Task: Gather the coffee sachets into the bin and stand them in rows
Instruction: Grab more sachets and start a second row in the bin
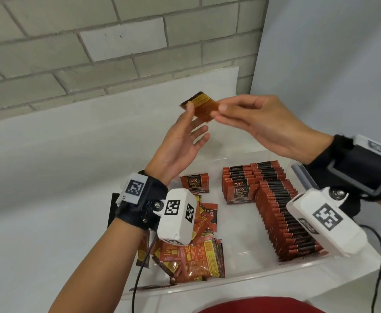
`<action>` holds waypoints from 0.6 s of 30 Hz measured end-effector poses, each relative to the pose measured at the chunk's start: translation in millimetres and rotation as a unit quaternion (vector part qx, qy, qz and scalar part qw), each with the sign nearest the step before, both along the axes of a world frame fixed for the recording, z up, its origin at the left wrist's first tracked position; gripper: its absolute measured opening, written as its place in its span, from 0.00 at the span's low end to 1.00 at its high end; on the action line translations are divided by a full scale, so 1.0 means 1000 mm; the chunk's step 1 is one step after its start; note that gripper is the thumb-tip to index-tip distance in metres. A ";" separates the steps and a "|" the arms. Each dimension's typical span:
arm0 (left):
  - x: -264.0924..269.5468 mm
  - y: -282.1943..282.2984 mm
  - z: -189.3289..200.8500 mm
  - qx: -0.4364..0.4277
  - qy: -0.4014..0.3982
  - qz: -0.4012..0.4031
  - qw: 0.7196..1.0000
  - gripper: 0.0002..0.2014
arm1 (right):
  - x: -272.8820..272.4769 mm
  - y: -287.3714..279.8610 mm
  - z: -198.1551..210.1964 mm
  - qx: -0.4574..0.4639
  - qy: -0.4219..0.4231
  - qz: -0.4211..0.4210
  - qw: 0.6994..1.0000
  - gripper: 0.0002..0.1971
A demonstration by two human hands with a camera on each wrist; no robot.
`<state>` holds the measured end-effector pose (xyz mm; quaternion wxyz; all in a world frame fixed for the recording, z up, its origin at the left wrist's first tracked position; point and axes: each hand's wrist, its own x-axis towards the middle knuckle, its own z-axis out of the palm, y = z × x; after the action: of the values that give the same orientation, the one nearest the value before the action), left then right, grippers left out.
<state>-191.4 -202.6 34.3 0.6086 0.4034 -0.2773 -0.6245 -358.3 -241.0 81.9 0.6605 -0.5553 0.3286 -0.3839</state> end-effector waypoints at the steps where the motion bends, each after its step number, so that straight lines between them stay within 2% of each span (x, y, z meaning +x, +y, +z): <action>1: 0.001 0.000 0.002 0.013 0.006 0.012 1.000 0.25 | -0.002 -0.001 0.002 -0.029 0.010 -0.016 0.999 0.11; 4: 0.006 0.001 0.011 0.034 0.024 0.014 0.999 0.28 | -0.009 -0.006 0.005 -0.093 0.049 -0.058 0.993 0.11; 5: 0.007 0.002 0.015 0.031 0.010 0.003 0.999 0.26 | -0.011 -0.007 0.004 -0.109 0.064 -0.066 0.990 0.11; 8: 0.003 0.004 0.025 0.023 -0.034 -0.027 0.999 0.08 | -0.015 -0.009 -0.002 -0.162 0.130 -0.077 0.975 0.10; 10: 0.002 0.006 0.025 0.039 -0.039 -0.027 0.998 0.04 | -0.018 -0.008 -0.004 -0.184 0.159 -0.085 0.966 0.09; 14: 0.000 0.013 0.021 0.050 -0.071 -0.036 0.996 0.07 | -0.020 -0.006 0.000 -0.141 0.112 -0.075 0.981 0.15; 16: 0.000 0.018 0.021 0.046 -0.088 -0.039 0.994 0.07 | -0.021 -0.006 0.006 -0.069 0.093 -0.052 0.992 0.19; 18: -0.001 0.022 0.022 0.040 -0.107 -0.045 0.992 0.05 | -0.025 -0.006 0.012 -0.005 0.094 -0.013 0.995 0.18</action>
<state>-192.1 -180.1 56.0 0.5303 0.4790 -0.3335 -0.6149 -382.8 -247.3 93.7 0.6187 -0.5880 0.3946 -0.3402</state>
